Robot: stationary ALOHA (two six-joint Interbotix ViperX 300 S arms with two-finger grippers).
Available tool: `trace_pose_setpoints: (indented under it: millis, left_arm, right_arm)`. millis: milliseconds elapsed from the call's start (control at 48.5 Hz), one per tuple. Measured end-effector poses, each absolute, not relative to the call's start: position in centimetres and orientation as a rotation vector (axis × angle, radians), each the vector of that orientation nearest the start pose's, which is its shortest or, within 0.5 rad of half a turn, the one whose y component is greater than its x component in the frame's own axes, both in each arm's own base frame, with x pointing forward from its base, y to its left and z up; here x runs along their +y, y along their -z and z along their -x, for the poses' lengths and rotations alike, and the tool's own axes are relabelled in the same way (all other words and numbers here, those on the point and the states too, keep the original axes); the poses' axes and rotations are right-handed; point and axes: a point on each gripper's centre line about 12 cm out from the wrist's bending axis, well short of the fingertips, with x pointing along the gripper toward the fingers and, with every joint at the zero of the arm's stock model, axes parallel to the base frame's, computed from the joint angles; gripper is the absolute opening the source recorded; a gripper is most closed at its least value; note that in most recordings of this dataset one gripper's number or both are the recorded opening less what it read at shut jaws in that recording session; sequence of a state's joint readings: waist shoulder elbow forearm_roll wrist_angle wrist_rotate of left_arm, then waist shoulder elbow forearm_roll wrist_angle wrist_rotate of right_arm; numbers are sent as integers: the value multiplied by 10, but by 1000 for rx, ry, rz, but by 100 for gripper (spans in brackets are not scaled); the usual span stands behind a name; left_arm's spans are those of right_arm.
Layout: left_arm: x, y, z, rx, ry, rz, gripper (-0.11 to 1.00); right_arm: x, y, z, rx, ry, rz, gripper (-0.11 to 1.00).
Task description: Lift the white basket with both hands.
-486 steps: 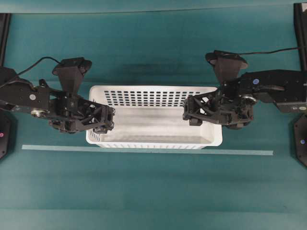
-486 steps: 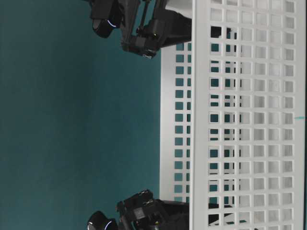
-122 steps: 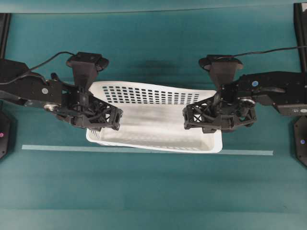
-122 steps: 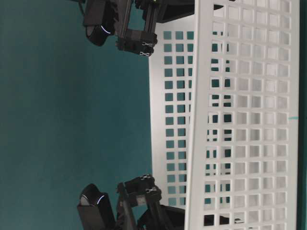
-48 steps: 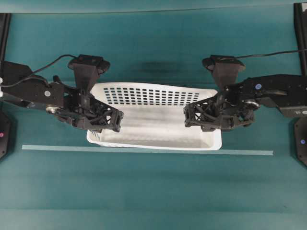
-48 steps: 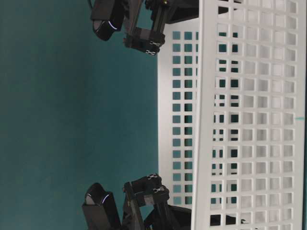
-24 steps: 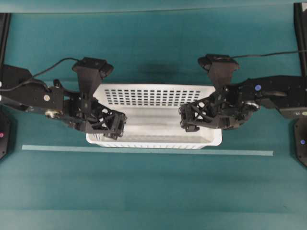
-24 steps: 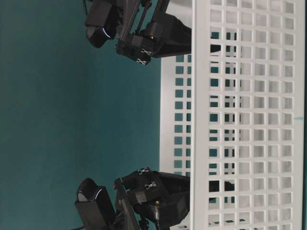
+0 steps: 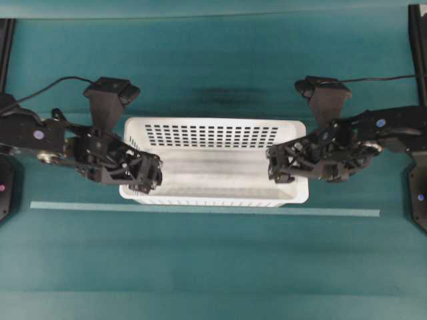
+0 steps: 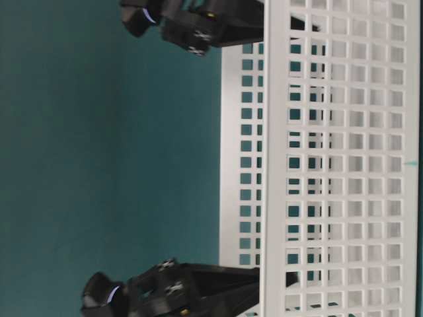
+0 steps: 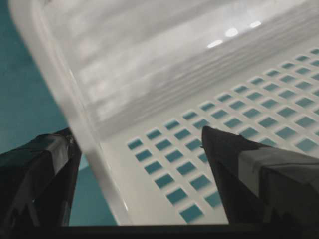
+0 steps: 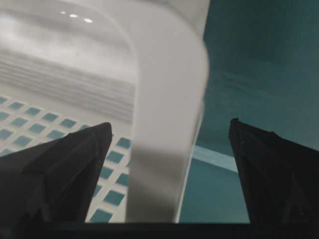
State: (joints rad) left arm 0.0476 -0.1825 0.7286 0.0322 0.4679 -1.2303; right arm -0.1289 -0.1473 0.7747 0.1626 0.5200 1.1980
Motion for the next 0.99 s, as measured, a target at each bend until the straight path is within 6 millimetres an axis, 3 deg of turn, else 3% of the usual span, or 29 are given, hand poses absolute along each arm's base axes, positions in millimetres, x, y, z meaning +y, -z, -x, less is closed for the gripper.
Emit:
trace_pose_setpoints:
  millis: [309, 557, 660, 990]
  left_arm:
    - [15, -208, -311, 769, -593, 1121, 89]
    - [14, -237, -294, 688, -531, 1125, 88]
    - [13, -250, -273, 634, -495, 1135, 88]
    - [10, -289, -208, 431, -361, 1168, 88]
  right_arm:
    - [-31, -174, -299, 877, 760, -1315, 95]
    - [-35, -178, -273, 915, 798, -1306, 95]
    - [-33, -185, -261, 891, 780, -1308, 95]
    - [-37, -232, -233, 688, 674, -1344, 95]
